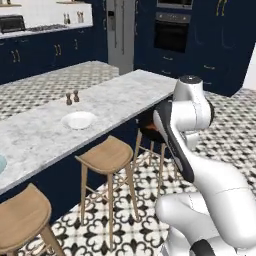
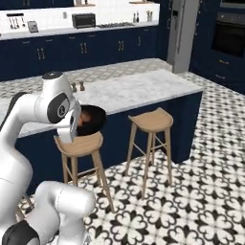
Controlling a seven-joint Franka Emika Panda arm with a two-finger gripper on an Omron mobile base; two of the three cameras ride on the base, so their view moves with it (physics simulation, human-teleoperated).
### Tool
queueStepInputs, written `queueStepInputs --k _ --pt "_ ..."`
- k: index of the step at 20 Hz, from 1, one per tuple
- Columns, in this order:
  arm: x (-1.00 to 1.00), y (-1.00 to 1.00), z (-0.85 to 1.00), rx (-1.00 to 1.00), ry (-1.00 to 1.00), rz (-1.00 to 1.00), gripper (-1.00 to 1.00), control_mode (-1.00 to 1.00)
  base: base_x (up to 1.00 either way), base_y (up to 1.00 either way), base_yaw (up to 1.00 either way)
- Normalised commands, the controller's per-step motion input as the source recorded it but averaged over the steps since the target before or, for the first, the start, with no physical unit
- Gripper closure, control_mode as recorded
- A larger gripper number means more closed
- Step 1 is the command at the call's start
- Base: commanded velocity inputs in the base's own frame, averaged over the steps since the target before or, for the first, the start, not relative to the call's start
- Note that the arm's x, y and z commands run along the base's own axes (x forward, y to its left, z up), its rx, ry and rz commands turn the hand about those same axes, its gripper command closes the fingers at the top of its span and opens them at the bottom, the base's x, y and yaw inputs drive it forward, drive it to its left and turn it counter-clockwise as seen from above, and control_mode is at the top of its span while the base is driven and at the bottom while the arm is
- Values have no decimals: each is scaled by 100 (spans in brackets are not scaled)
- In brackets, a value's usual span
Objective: Pick the chicken drumstick and onion from their plates and place them in the bowl. Then put the bowl in the fridge.
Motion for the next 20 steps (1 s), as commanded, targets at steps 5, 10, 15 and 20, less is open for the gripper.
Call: queueStepInputs --k 5,10,15,20 --pt "0 0 0 0 0 0 100 100 6 -65 -69" --pt "0 0 0 0 0 0 100 100 38 -100 -17" --pt "0 0 0 0 0 0 100 100 65 -98 -11" --pt "0 0 0 0 0 0 100 100 100 -52 -2"
